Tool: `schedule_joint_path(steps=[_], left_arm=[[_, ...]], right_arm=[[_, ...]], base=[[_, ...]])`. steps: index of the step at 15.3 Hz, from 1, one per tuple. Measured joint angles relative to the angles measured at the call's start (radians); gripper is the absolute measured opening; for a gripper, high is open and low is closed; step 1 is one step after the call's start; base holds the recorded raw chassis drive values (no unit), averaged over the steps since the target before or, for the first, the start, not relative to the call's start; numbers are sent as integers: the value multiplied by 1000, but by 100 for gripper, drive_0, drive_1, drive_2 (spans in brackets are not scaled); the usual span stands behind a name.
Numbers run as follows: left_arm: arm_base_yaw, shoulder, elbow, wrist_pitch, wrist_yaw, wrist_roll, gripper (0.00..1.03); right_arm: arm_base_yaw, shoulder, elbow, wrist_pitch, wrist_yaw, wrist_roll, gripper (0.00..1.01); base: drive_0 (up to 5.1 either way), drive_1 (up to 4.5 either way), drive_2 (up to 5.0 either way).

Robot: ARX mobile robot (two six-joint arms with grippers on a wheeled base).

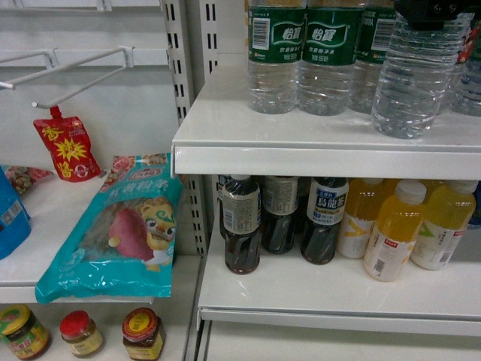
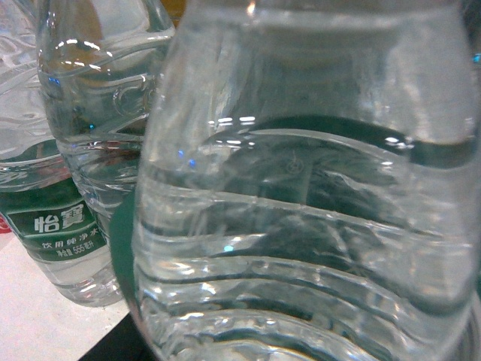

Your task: Move water from second to third shelf

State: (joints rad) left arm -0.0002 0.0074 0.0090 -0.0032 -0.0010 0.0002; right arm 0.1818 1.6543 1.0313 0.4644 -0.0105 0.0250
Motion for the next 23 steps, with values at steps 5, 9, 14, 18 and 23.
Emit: schedule_joint_path(steps=[5, 9, 14, 18, 23], left_arm=[[0, 0, 0, 0, 0, 0, 98], [0, 0, 0, 0, 0, 0, 98], [0, 0, 0, 0, 0, 0, 98], [0, 0, 0, 0, 0, 0, 98], [0, 0, 0, 0, 0, 0, 98]], right_arm=[[-13, -29, 11, -43, -14, 0, 97], [-13, -193, -56, -142, -58, 2, 98], [-48, -515, -255, -248, -168, 74, 98], [-87, -781, -386, -311, -210, 198, 98], [-99, -957, -692, -122, 95, -1, 40]], base=[[0, 0, 0], [0, 0, 0], [0, 0, 0], [0, 0, 0], [0, 0, 0]])
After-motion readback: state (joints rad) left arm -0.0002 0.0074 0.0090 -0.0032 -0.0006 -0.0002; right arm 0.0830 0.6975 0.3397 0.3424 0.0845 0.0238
